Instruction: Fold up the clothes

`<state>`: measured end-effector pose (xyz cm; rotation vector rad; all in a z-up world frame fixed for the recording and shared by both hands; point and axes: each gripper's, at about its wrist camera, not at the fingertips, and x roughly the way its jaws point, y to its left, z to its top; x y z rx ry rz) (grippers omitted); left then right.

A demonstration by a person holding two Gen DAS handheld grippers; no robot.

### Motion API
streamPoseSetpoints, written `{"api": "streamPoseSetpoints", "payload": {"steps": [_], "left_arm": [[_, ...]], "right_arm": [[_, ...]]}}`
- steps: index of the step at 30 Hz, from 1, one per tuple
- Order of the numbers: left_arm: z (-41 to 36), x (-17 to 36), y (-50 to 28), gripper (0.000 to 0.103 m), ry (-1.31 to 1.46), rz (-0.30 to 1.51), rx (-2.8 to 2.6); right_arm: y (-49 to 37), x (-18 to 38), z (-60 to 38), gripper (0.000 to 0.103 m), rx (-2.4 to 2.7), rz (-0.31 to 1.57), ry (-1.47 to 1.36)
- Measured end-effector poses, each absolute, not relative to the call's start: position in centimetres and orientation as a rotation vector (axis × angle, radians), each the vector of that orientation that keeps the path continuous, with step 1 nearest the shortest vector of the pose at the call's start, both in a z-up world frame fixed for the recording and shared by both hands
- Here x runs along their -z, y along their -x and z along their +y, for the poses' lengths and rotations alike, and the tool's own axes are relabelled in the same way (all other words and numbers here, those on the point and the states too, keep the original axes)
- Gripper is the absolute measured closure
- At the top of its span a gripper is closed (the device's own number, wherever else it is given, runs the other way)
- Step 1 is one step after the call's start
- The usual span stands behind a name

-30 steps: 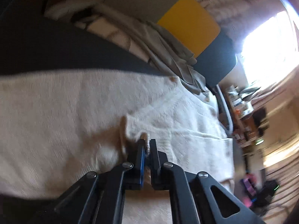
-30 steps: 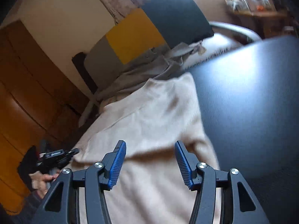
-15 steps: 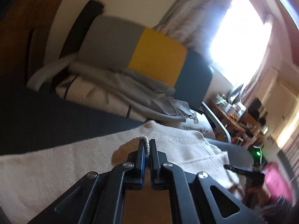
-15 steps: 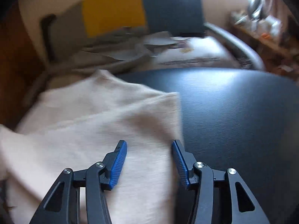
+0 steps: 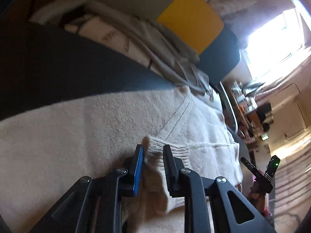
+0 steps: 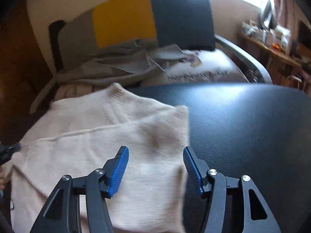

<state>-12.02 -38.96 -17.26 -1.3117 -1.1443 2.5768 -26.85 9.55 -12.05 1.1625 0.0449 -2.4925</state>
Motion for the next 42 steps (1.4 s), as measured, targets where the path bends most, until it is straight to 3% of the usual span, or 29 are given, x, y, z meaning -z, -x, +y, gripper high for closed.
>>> {"api": "streamPoseSetpoints", "payload": {"steps": [4,5,6,10,13,16,19,22,24,30,35,42], "left_arm": [[-38.4,16.9,13.0,0.087,1.298,-1.062,-2.605],[-38.0,16.2,13.0,0.099,1.260,-1.020,-2.638],[-37.7,15.4,12.8,0.102,1.210,-0.989,-2.673],[-36.6,12.6,12.5,0.102,1.077,-0.872,-2.807],[-36.0,13.8,13.6,0.102,1.285,-0.703,-2.873],[-34.8,15.5,14.3,0.101,1.430,-0.537,-2.893],[-35.3,15.4,14.4,0.101,1.434,-0.614,-2.884],[-35.7,13.7,14.3,0.098,1.321,-0.697,-2.857],[-35.9,12.2,14.8,0.086,1.241,-0.711,-2.831],[-35.9,10.1,20.0,0.071,1.210,-0.710,-2.660],[-34.9,11.4,26.3,0.071,1.315,-0.593,-2.597],[-35.4,14.5,32.2,0.069,1.379,-0.635,-2.481]], "right_arm": [[26.7,12.2,8.0,0.033,2.476,0.140,-1.168],[26.8,12.4,7.6,0.033,2.474,0.169,-1.175],[26.8,12.6,7.2,0.033,2.472,0.197,-1.181],[27.1,13.4,5.7,0.034,2.462,0.309,-1.206],[27.4,14.7,5.9,0.034,2.478,0.340,-1.254],[27.2,15.5,7.2,0.034,2.473,0.250,-1.236],[27.1,15.5,7.5,0.033,2.463,0.243,-1.231],[27.7,15.1,7.5,0.032,2.417,0.235,-1.265],[28.6,14.3,8.0,0.033,2.340,0.157,-1.284],[34.6,12.0,8.3,0.034,2.091,-0.229,-1.273],[41.7,13.3,5.8,0.034,2.009,-0.285,-1.349],[49.1,16.4,2.4,0.034,1.812,-0.342,-1.442]]}}
